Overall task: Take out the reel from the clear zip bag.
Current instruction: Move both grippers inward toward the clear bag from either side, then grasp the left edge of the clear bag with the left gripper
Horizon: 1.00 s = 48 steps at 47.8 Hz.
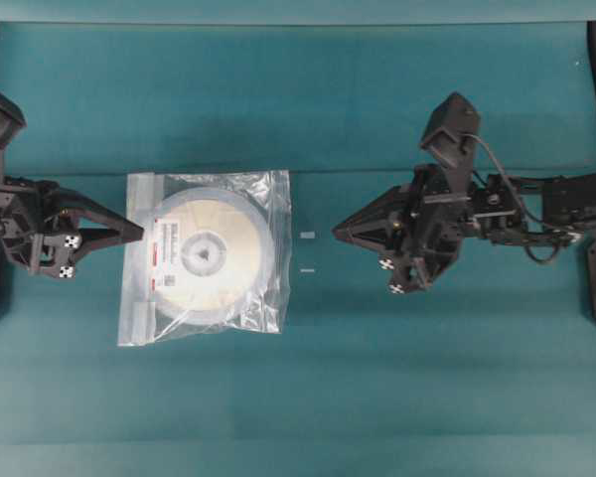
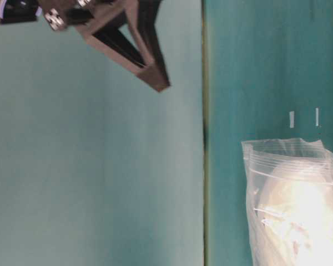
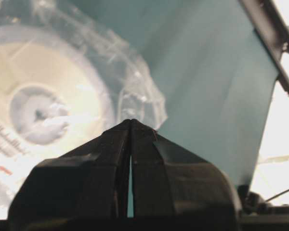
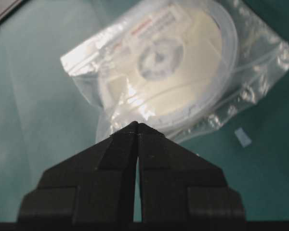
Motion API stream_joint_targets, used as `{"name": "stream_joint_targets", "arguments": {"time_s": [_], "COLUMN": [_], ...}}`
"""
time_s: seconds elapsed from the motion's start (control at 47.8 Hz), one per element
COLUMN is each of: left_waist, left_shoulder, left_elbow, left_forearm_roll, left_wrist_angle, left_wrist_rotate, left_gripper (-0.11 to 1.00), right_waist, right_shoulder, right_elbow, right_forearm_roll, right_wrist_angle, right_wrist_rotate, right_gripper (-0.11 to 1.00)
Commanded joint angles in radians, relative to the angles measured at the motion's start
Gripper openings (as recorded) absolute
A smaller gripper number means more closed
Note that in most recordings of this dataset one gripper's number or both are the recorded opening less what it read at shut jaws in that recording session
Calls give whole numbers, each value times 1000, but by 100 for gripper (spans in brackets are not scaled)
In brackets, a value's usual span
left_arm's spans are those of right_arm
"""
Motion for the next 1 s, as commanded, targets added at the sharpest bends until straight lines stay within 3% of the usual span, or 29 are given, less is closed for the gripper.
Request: {"name": "stream_joint_targets", "arguments": {"time_s": [0.0, 0.209, 0.314, 0.398, 0.502, 0.586, 0.712, 0.795, 0.984], "left_waist": [17, 17, 17, 17, 20, 20, 21, 21, 21], "left_shoulder": [6, 18, 29, 40, 60, 80, 110, 129, 179], "left_elbow": [11, 38, 67, 84, 103, 114, 121, 124, 152], "left_forearm_roll": [3, 3, 3, 3, 3, 3, 3, 3, 3], "left_wrist_angle": [-2, -28, -43, -66, -95, -100, -98, -98, -130], "left_wrist_rotate": [0, -2, -6, -12, -31, -57, -91, -109, -118], "left_gripper": [-2, -2, -1, 2, 17, 40, 77, 94, 86], "right_waist": [-2, 2, -6, -11, -11, -11, -9, -9, -9], "right_shoulder": [15, 38, 46, 58, 80, 98, 126, 138, 147], "right_elbow": [-18, -18, -18, -20, -23, -32, -44, -51, -52], "right_forearm_roll": [3, 3, 3, 3, 3, 3, 3, 5, 5], "right_wrist_angle": [-3, -11, -9, -2, 2, 5, 6, 6, 5], "right_wrist_rotate": [34, 63, 63, 63, 66, 66, 67, 67, 67], "right_gripper": [0, 4, 16, 33, 61, 77, 80, 81, 81]}}
